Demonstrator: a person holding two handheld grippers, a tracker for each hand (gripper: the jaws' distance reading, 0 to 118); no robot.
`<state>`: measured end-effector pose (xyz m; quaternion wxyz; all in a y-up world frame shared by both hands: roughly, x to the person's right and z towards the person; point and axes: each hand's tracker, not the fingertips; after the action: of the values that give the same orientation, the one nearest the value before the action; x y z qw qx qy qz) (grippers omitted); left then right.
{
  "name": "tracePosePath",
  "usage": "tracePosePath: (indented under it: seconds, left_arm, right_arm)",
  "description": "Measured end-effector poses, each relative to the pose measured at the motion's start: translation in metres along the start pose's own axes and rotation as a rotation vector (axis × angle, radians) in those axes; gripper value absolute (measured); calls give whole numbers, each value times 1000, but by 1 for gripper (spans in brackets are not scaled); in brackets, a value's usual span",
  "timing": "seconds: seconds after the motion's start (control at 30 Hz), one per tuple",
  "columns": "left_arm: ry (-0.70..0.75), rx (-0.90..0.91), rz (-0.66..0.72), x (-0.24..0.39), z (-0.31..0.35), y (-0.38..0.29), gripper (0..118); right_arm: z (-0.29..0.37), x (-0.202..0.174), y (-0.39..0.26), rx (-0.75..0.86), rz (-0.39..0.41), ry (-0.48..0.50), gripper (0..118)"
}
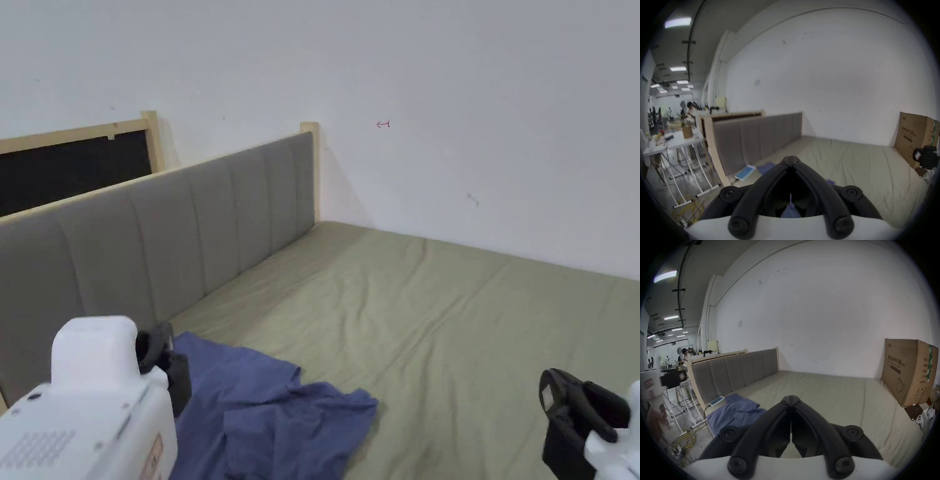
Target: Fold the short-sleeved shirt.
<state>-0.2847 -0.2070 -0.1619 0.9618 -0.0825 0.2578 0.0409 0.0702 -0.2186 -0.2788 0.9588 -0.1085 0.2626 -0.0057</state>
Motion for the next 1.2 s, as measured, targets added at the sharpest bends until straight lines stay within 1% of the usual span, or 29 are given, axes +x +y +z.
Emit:
tracePosePath:
  seconds: [0.07, 0.13, 0.17, 0.2, 0.23, 0.27, 0.3, 0.33, 0.37, 0.43, 0.5, 0.6, 0.63, 0.67, 0.7, 0.73, 0.77, 0.8, 0.83, 0.87, 0.9, 0.93, 0.97, 1.0, 1.03, 1.07, 1.1, 1.13, 1.2]
  left_arm:
    - [-103, -228, 16, -17, -53, 0, 0]
    - [-253, -491, 133, -35, -116, -16, 0]
    - [-263, -625, 214, -45, -147, -31, 0]
    - [-237, -701, 254, -52, -172, -48, 7]
    - [-221, -718, 270, -56, -192, -62, 7]
    - [-216, -734, 270, -61, -209, -71, 14]
    - [-177, -769, 261, -64, -228, -81, 34]
    - [-141, -805, 262, -67, -246, -91, 77]
    - [-141, -799, 271, -66, -254, -99, 104]
    - [-106, -806, 278, -65, -284, -111, 103]
    - [-125, -828, 260, -58, -307, -127, 103]
    - [-175, -905, 159, -34, -338, -156, 103]
    - [-186, -952, 122, -27, -343, -177, 104]
    - [-184, -1017, 74, -18, -349, -193, 107]
    - [-161, -992, -74, -5, -347, -204, 111]
    - [-146, -890, -193, 8, -337, -205, 115]
    - [-102, -846, -196, 9, -334, -212, 117]
    - [-107, -886, -122, 9, -337, -215, 118]
    - [-71, -876, -78, 9, -335, -210, 118]
    - [-65, -861, -73, 12, -331, -207, 117]
    - [-56, -840, -91, 10, -325, -206, 112]
    - [-74, -823, -101, 11, -316, -200, 98]
    - [-107, -773, -102, 13, -305, -192, 73]
    - [-108, -720, -125, 16, -293, -183, 21]
    - [-70, -695, -187, 13, -282, -178, 4]
    - [-45, -686, -232, 11, -274, -173, 4]
    - [-104, -655, -198, 8, -264, -163, 4]
    - [-130, -636, -186, 6, -254, -149, 4]
    - [-100, -543, -206, 5, -235, -120, 3]
  right_arm:
    - [4, 11, 1, -41, -29, 15, 0]
    - [5, 24, 1, -90, -35, 18, 0]
    - [4, 30, -1, -123, -33, 13, 0]
    - [2, 35, -3, -153, -33, 5, 0]
    - [0, 41, -7, -172, -42, 2, 0]
    - [-3, 46, -11, -186, -55, -1, 0]
    - [-6, 51, -16, -210, -65, -12, 0]
    - [-10, 54, -20, -240, -71, -27, 0]
    - [-14, 57, -25, -265, -76, -37, 0]
    - [-22, 64, -35, -314, -96, -45, 0]
    - [-30, 68, -43, -356, -109, -44, 0]
    - [-40, 70, -52, -408, -101, -45, 0]
    - [-43, 70, -55, -421, -101, -47, 0]
    - [-45, 70, -56, -433, -103, -43, 0]
    - [-47, 71, -59, -444, -109, -41, 0]
    - [-49, 72, -61, -457, -119, -37, 0]
    - [-51, 73, -62, -467, -127, -34, 0]
    - [-52, 73, -64, -475, -138, -32, 0]
    - [-53, 74, -66, -478, -147, -33, 0]
    - [-54, 75, -67, -482, -154, -34, 0]
    - [-54, 75, -69, -489, -162, -36, 0]
    - [-54, 76, -70, -498, -170, -35, 0]
    - [-53, 77, -70, -505, -176, -33, 0]
    - [-51, 78, -70, -509, -182, -29, 0]
    - [-49, 79, -69, -509, -187, -27, 0]
    - [-47, 81, -69, -508, -190, -27, 0]
    - [-43, 82, -68, -507, -194, -28, 0]
    - [-39, 84, -66, -504, -199, -29, 0]
    - [-31, 87, -61, -490, -207, -27, 0]
